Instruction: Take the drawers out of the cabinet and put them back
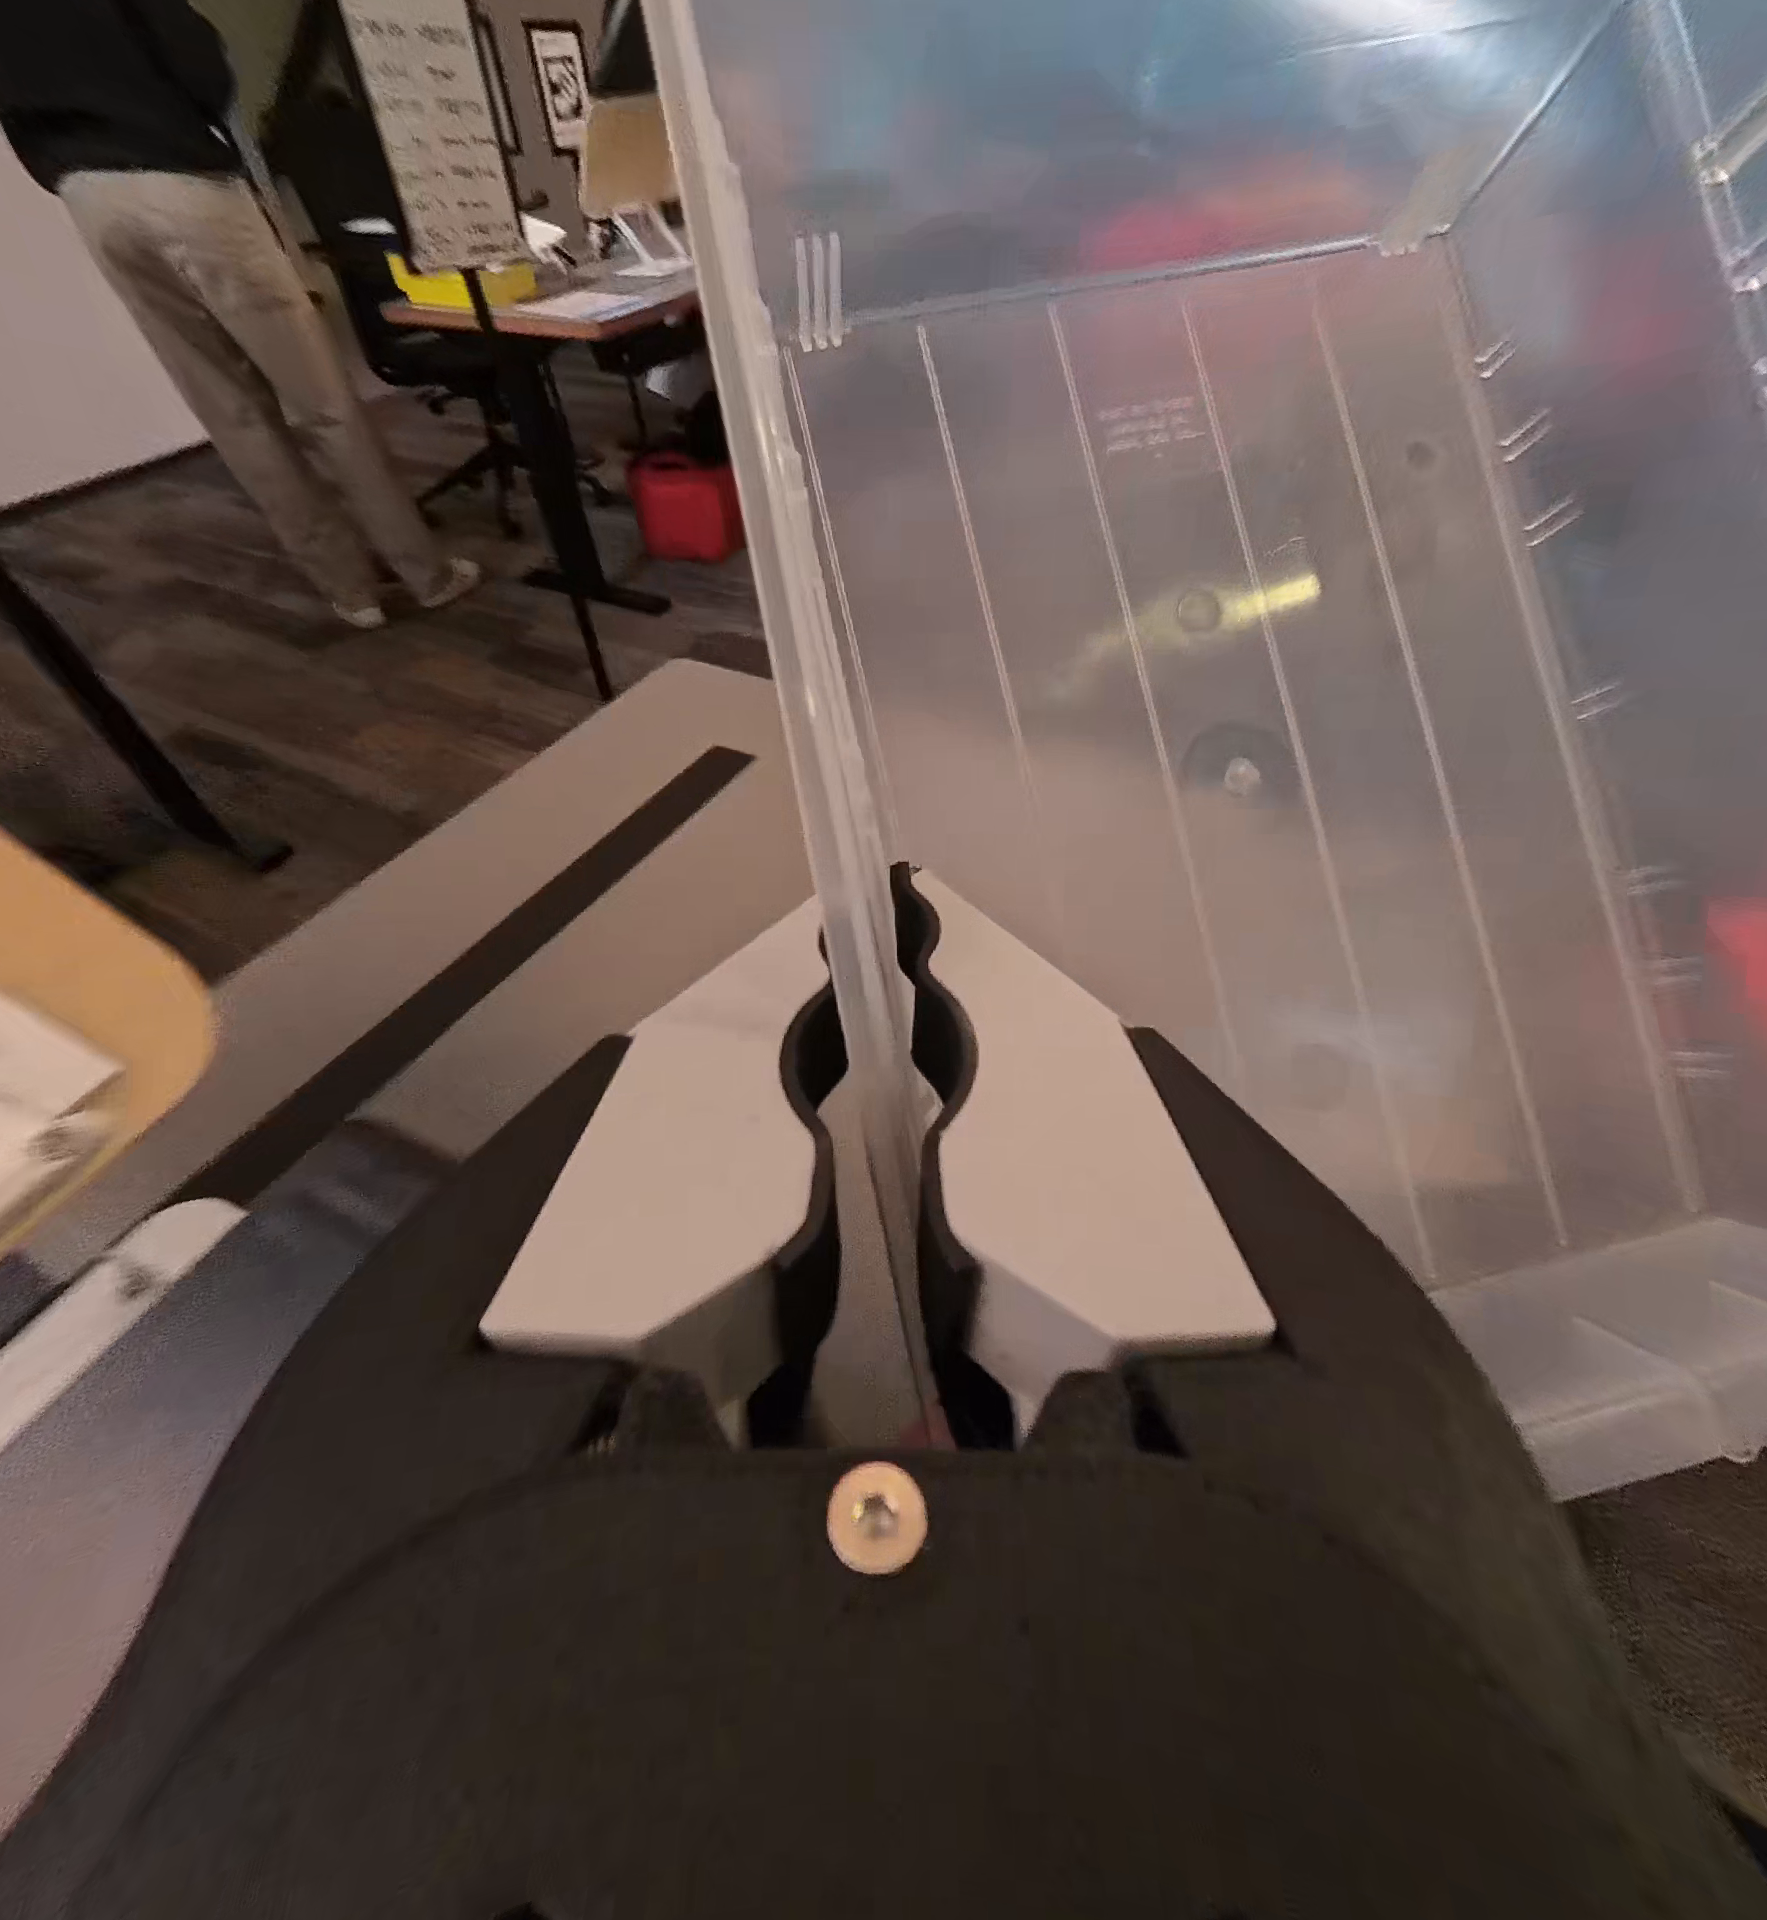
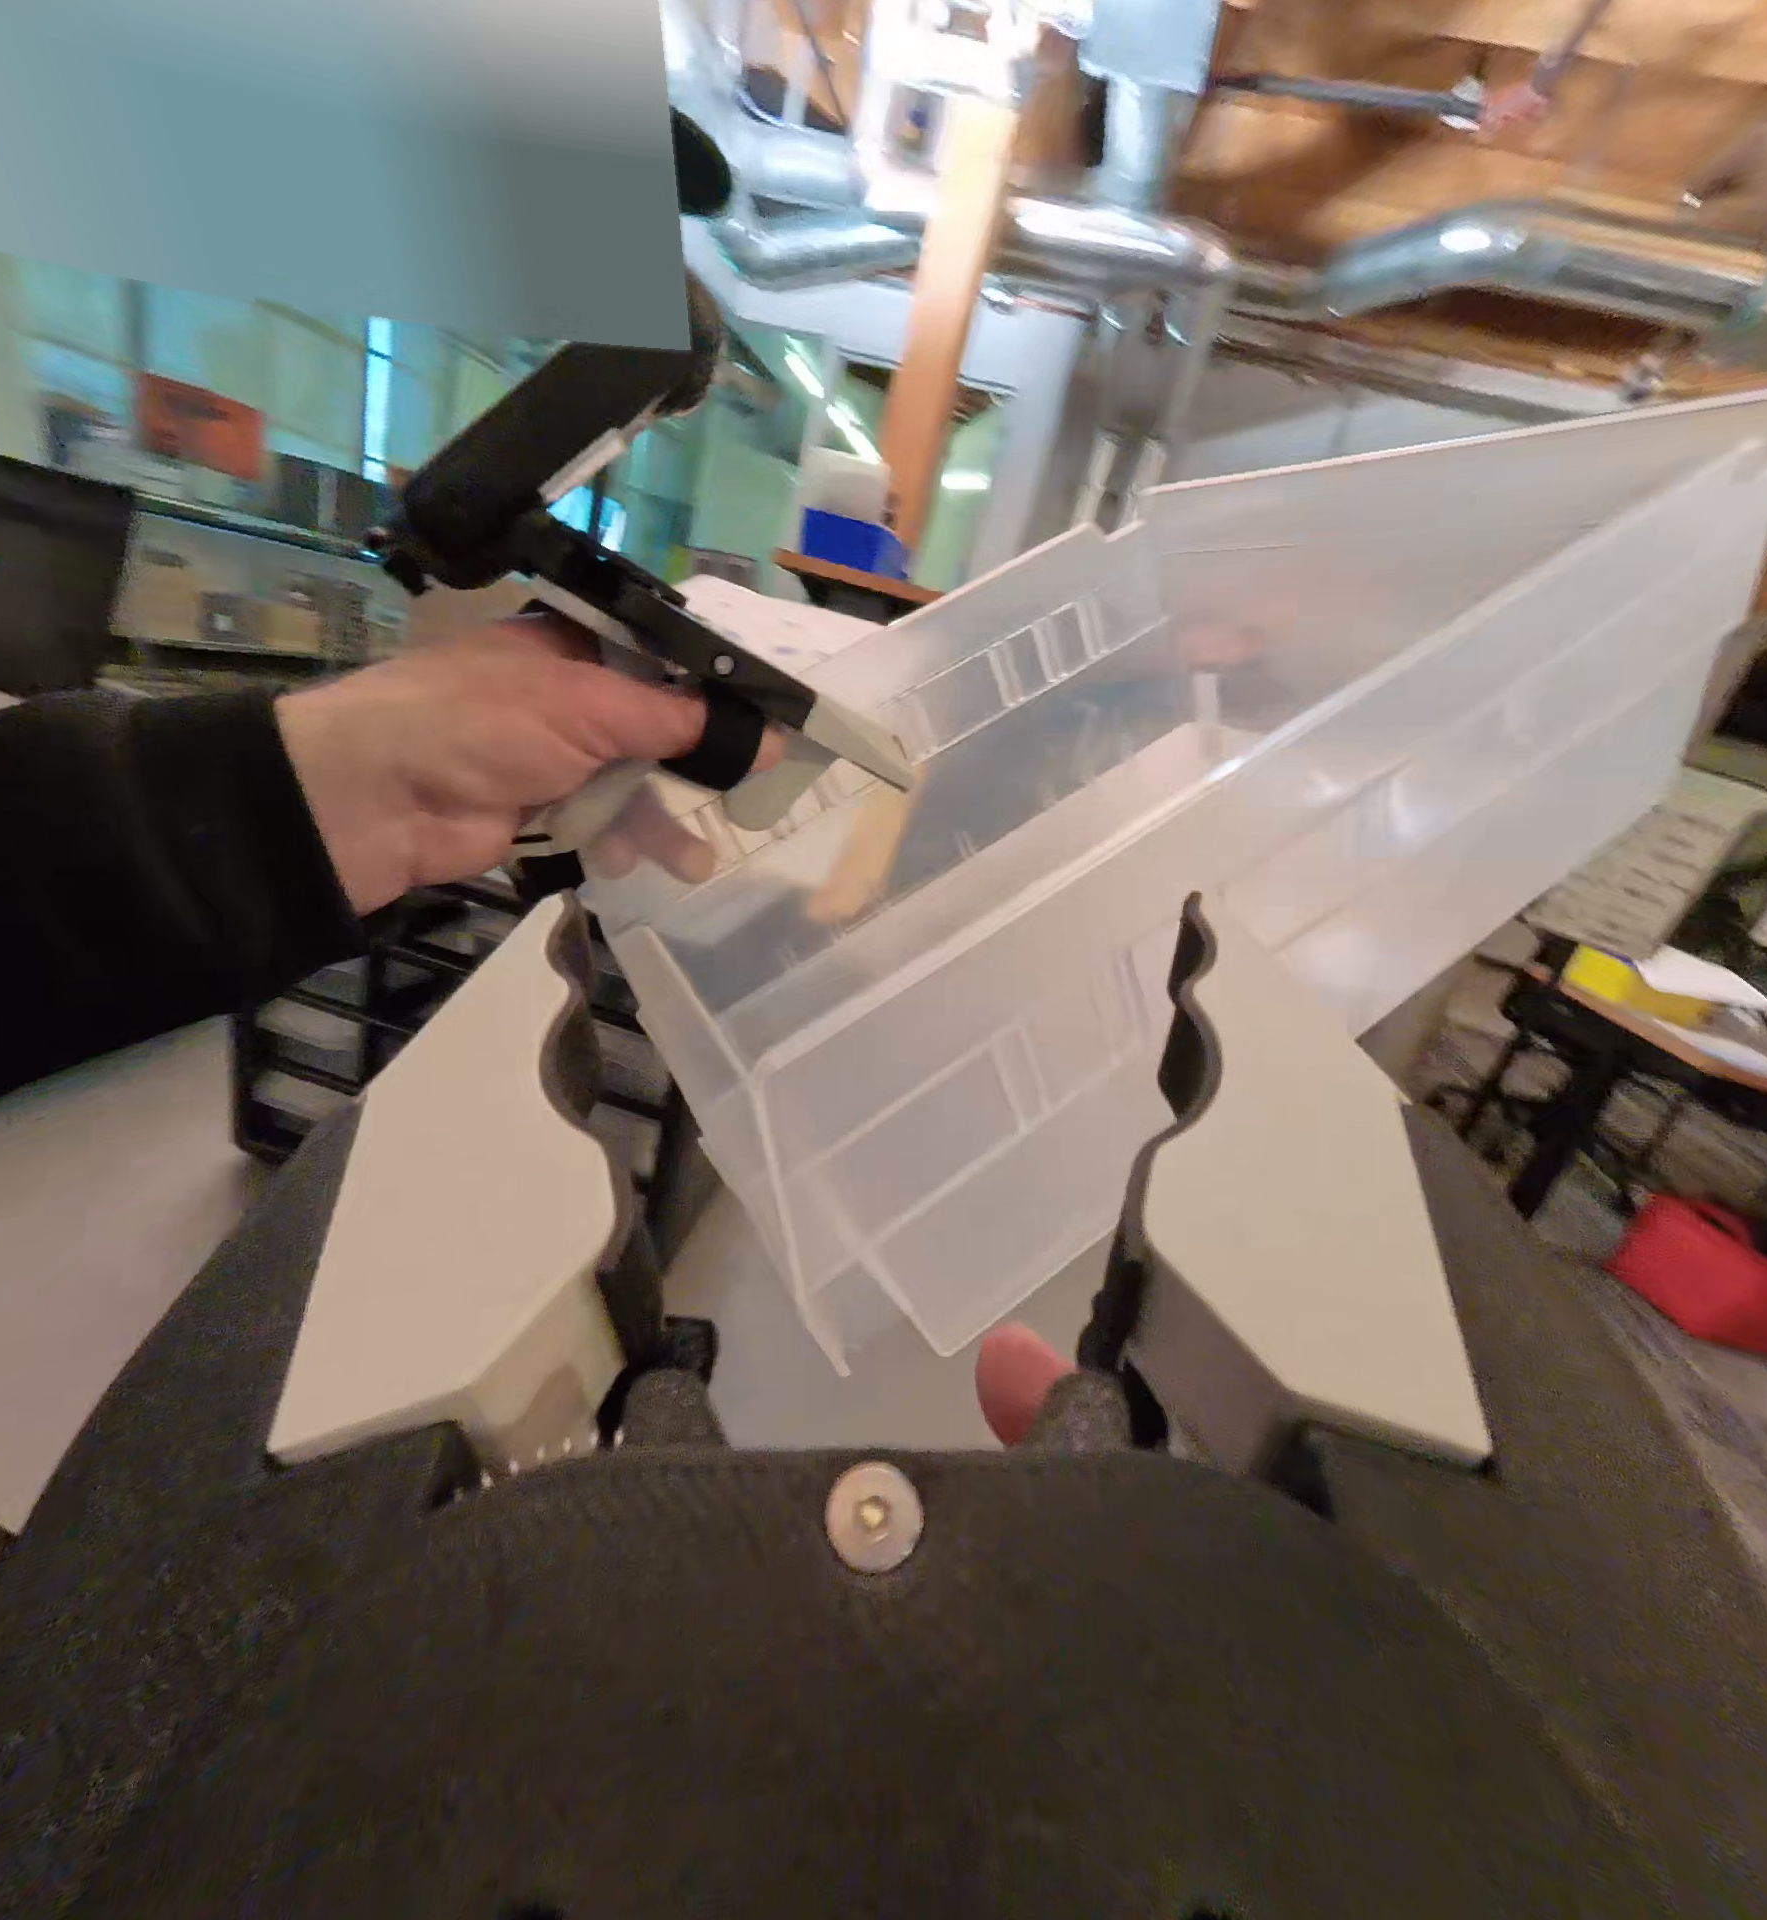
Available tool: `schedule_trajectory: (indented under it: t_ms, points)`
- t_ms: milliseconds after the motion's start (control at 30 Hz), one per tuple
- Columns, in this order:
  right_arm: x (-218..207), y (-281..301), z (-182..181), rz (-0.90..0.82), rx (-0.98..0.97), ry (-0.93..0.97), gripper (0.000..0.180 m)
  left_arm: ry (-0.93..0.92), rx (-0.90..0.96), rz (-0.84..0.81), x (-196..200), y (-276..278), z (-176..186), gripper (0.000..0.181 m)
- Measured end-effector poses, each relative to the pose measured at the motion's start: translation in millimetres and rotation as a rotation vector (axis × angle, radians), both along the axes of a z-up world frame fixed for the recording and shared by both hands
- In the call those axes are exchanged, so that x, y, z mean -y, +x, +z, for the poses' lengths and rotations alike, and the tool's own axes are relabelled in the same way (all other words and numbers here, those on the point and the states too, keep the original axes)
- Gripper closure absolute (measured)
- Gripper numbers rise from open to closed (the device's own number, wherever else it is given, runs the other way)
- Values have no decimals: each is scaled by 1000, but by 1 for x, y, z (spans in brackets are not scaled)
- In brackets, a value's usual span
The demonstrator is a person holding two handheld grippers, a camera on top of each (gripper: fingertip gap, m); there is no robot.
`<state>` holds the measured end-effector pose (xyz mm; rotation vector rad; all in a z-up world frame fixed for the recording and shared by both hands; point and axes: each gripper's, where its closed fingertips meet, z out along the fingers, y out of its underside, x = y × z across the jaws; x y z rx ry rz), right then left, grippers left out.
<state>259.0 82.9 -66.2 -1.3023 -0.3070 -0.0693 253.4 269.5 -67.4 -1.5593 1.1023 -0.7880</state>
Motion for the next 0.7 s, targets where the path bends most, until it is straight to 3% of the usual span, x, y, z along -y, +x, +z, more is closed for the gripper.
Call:
schedule_trajectory:
  t_ms: [200, 433, 700]
  points:
    - [-8, 94, -32, -180, -149, -66, 72, -173, -43, -68, 17, 93, -71, 166]
    - [-44, 171, -112, -253, -281, -271, 75, -421, -90, -70, 15, 140, -164, 143]
    - [-103, 229, -177, -224, -386, -450, 78, -629, -56, -35, 8, 155, -207, 104]
